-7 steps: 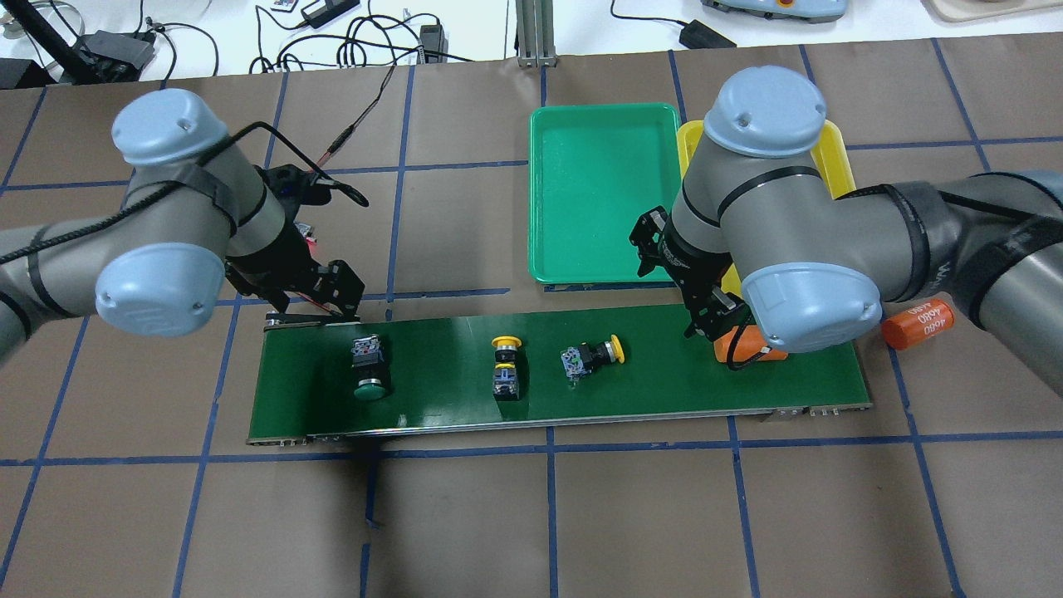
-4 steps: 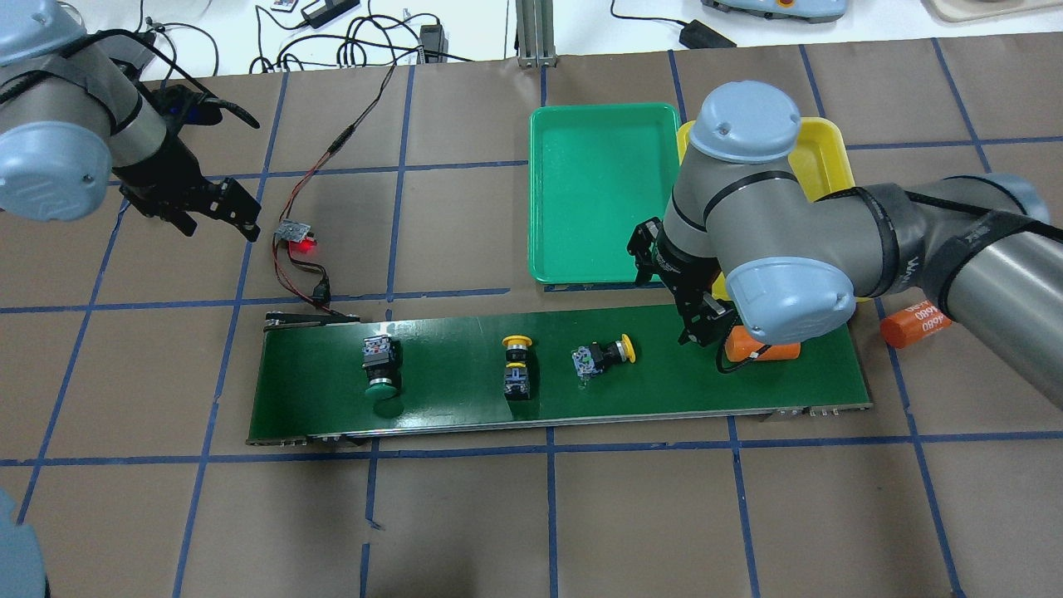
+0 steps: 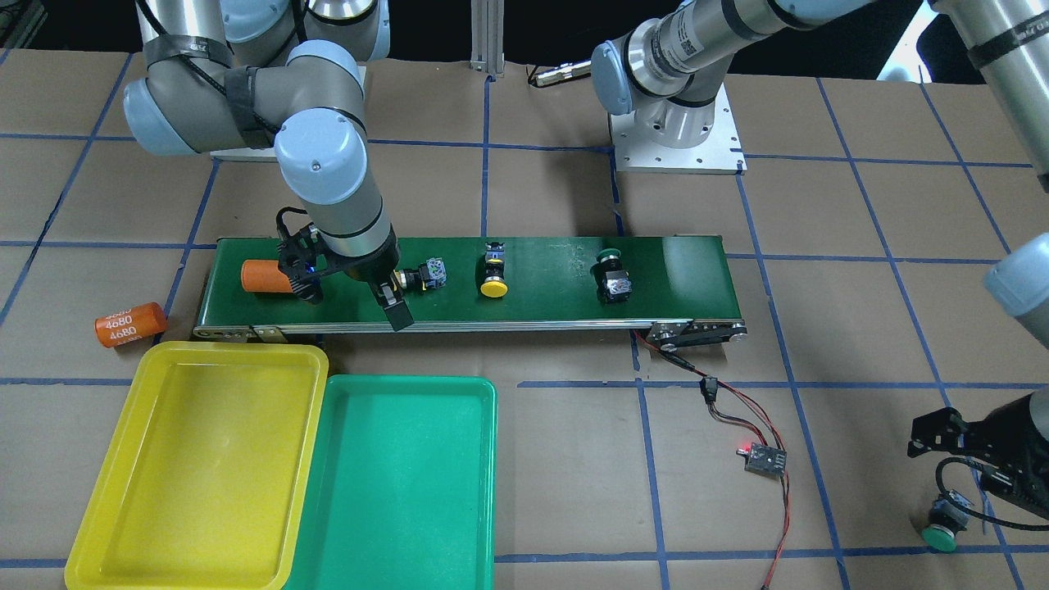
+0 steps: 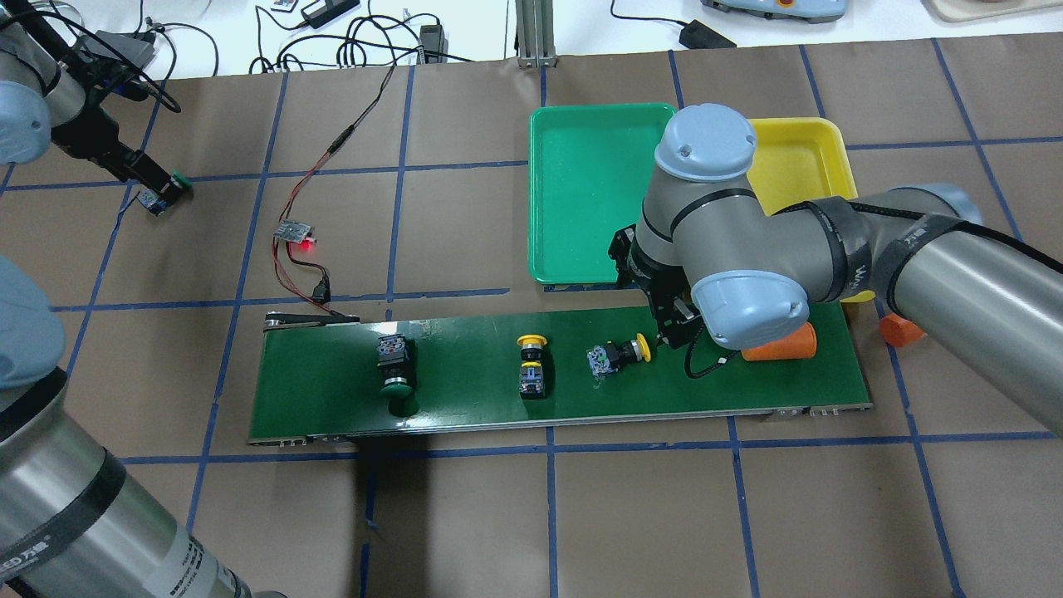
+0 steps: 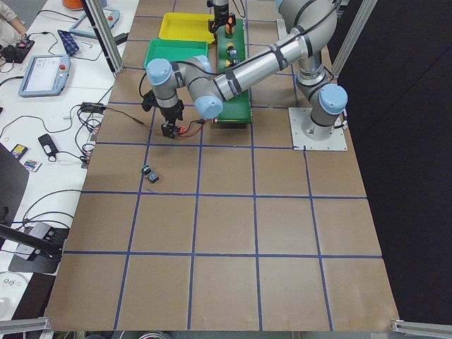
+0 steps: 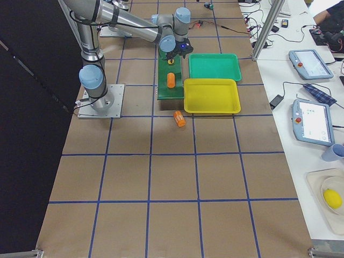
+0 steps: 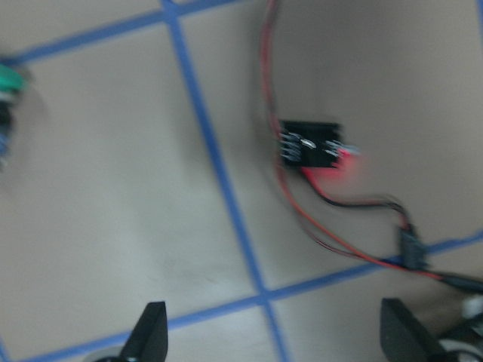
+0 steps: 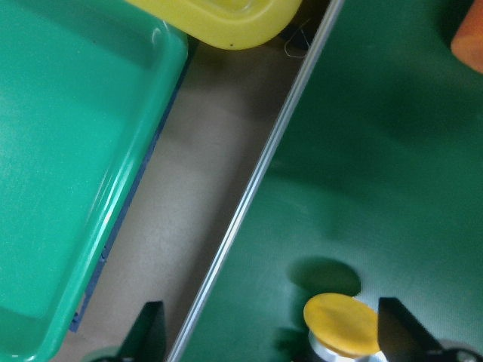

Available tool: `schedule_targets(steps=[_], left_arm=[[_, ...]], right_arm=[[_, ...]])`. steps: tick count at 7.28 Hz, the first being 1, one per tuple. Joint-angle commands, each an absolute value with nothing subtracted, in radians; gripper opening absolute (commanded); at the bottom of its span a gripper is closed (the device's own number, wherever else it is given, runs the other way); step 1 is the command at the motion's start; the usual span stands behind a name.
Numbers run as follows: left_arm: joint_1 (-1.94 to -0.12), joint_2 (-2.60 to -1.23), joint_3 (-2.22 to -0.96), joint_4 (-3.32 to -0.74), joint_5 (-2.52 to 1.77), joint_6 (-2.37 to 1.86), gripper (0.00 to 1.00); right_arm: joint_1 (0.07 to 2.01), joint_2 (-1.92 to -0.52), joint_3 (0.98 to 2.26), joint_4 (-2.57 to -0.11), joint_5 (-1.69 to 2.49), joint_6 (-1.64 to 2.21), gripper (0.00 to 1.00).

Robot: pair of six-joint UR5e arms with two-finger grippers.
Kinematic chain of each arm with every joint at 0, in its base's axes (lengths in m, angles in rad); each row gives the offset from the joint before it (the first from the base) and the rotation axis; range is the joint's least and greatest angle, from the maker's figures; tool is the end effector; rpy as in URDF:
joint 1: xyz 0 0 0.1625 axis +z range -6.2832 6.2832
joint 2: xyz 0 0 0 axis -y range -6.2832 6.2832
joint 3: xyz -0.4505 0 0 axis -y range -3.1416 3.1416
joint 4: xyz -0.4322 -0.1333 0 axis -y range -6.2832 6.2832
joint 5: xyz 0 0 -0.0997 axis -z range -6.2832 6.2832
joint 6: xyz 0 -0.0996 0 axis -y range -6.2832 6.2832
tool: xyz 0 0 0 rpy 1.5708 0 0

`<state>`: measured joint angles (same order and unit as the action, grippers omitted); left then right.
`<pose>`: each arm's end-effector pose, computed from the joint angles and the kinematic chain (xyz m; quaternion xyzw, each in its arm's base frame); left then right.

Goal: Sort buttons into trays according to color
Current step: 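Grasp the yellow button on the belt with the right gripper while the left withdraws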

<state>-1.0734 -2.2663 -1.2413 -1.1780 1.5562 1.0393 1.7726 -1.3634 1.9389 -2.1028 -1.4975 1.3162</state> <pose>0.2607 -0.7626 0.2568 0.2677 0.9634 -0.0147 0.0041 0.2481 -0.5113 0.2645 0.5290 0.8475 0.0410 0.0116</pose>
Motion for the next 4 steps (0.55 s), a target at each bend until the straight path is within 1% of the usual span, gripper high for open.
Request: schedule_targets(steps=[1,2,4], left_arm=[[-1.063,-2.403,-1.081,-1.140,1.560,1.196,1.00],[-1.063,-2.449,-1.025,-1.143,1.551,1.195,1.00],[-1.060,-2.482,-1.037,-1.173,1.558,1.158,1.00]], right_arm=[[1.782,-1.359,1.950,-2.094,-1.496,1.322,1.00],[1.781,-1.362,1.974,-2.094,-1.490,1.319,1.00],[1.781,-1.362,2.002,-2.094,-1.497,1.319,1.00]])
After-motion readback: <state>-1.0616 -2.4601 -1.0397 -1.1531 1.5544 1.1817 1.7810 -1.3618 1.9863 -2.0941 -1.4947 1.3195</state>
